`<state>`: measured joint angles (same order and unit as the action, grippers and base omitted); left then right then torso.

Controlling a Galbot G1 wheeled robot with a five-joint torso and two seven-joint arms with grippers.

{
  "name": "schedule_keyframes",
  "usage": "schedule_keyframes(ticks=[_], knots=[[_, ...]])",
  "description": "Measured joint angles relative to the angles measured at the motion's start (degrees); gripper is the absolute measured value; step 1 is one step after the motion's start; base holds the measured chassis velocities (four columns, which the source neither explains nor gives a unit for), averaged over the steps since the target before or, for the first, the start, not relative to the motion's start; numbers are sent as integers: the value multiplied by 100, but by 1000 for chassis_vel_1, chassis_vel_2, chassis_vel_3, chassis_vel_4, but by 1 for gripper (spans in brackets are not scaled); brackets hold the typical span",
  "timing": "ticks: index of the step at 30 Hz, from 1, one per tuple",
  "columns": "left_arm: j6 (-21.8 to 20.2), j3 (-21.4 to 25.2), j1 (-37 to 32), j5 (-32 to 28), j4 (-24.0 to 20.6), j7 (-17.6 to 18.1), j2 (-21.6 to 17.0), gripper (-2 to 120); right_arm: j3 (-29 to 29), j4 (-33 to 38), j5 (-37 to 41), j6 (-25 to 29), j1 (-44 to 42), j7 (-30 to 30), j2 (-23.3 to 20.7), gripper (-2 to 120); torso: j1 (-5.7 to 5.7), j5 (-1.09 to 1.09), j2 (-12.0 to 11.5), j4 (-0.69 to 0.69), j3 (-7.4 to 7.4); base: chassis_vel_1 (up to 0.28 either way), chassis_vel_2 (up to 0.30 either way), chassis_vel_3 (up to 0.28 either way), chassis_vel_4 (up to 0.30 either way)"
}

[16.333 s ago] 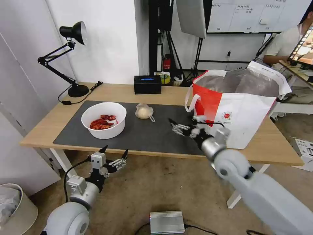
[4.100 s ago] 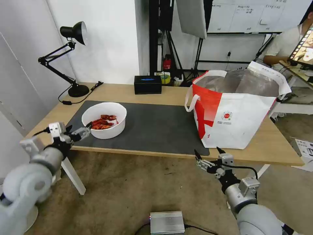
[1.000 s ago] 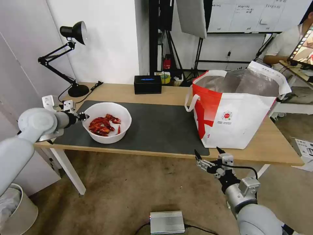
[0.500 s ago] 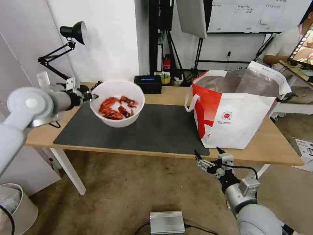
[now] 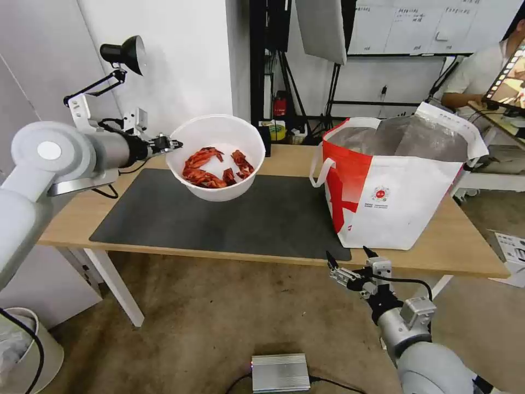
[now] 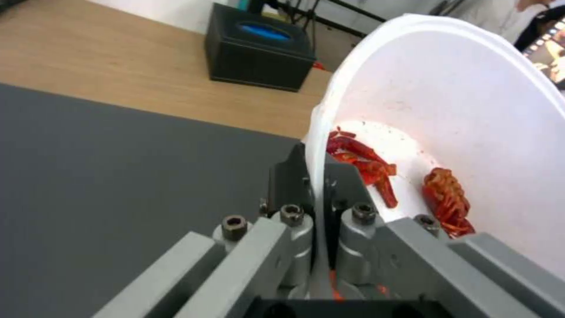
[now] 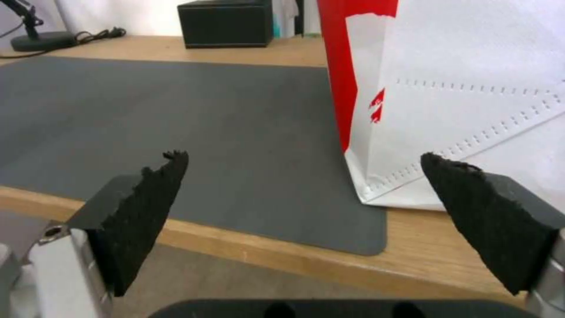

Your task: Pick up the trash from the table and place it into the takeout bag.

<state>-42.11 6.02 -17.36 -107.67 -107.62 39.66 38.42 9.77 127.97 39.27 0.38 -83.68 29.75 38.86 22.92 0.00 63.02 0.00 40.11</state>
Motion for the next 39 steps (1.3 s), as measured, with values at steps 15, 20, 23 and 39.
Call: schedule_keyframes(ticks=[15,20,23,39], knots=[[58,-917,973,-164,492,236,824,0,0,0,0,0,0,0,0,100,0,1,0,0,1,0,0,0,0],[86,-1293,1545,-162,877,316,1283,0,1,0,0,0,0,0,0,100,1,2,0,-2,1,0,0,0,0],[123,-1473,1836,-163,1073,382,1474,0,0,0,0,0,0,0,0,100,0,1,0,-1,0,0,0,0,0],[209,-2062,2809,-222,2028,617,2638,0,0,0,0,0,0,0,0,100,1,2,0,-1,0,0,0,0,0]])
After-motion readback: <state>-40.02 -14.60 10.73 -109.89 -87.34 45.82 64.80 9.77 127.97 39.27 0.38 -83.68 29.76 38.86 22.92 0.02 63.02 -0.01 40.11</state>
